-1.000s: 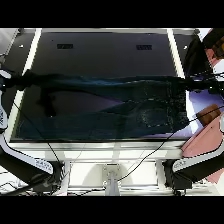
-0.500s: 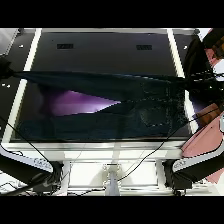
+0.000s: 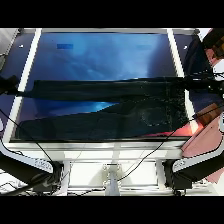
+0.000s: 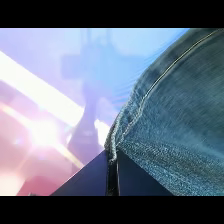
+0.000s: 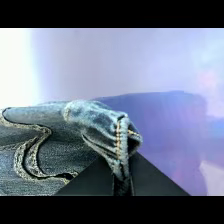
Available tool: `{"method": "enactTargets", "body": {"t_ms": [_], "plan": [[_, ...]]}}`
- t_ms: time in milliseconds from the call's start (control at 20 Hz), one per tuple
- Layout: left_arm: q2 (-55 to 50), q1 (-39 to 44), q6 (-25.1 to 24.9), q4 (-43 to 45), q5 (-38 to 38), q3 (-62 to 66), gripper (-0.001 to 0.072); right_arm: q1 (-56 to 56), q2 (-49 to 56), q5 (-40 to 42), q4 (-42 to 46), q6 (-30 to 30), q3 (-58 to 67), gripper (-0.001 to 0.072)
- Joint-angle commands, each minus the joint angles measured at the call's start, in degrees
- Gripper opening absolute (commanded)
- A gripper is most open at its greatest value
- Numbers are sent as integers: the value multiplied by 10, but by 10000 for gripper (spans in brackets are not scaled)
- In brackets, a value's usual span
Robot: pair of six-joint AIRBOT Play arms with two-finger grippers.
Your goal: Fold the clothes and pants, and hang the long-sleeved shirts on hangers.
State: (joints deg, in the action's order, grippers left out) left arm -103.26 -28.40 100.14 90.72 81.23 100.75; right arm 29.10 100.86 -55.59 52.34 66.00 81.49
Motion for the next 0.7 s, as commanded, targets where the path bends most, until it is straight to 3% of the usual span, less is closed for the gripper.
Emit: {"method": "enactTargets", "body": {"t_ms": [0, 150, 500, 650], "plan": [[-1, 9, 11, 21, -7, -47, 32, -5, 0, 6, 17, 0, 0, 56], [-1, 9, 11, 19, -38, -51, 32, -5, 0, 34, 26, 7, 0, 56], [-10, 28, 11, -51, -173, -53, 32, -29, 0, 201, 23, 31, 0, 56], [-32, 49, 11, -52, -194, -55, 33, -46, 0, 259, 24, 31, 0, 56]]}}
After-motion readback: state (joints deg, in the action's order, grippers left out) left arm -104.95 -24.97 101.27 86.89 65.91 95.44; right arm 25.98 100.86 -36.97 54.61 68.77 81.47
